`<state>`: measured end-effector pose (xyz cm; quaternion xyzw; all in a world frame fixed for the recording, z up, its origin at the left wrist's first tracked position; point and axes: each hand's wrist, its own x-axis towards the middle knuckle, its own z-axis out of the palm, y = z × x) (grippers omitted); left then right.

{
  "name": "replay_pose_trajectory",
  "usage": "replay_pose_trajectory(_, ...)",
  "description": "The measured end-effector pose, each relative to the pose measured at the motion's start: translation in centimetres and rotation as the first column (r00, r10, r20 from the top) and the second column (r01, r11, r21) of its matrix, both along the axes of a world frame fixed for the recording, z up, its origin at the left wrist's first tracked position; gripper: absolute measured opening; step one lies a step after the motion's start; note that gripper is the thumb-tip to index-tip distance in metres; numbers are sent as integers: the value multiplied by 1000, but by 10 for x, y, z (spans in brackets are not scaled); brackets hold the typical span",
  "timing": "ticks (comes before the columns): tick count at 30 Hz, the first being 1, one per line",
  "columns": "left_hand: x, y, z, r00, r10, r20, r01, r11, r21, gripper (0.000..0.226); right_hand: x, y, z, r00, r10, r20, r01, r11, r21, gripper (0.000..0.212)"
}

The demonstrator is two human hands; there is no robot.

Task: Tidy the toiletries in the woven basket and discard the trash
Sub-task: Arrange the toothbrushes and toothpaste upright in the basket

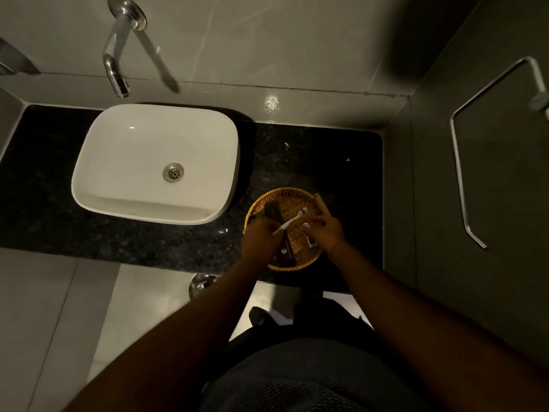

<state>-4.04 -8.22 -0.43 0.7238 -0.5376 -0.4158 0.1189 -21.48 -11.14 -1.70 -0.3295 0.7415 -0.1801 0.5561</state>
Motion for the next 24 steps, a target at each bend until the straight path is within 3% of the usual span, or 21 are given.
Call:
replay_pose_trajectory(8,-15,-20,-19,938,317,-141,-293,941,168,18,15,2,-12,967,-251,-44,248,967,-61,14)
replay_pose_trajectory(14,-28,-28,-30,719,652,-239,-492,722,486,31,20,4,-23,959,-274,-72,269,960,-80,8)
replay_pose_trajectory(20,-47,-37,-33,657,723,-216,-541,651,532,46,21,2,-33,955,-258,-147,243,964,-111,10)
replay_pose_trajectory(24,-55,-40,-35,709,672,-214,-485,685,544,43,18,0,-34,948,-128,-293,94,987,-129,12)
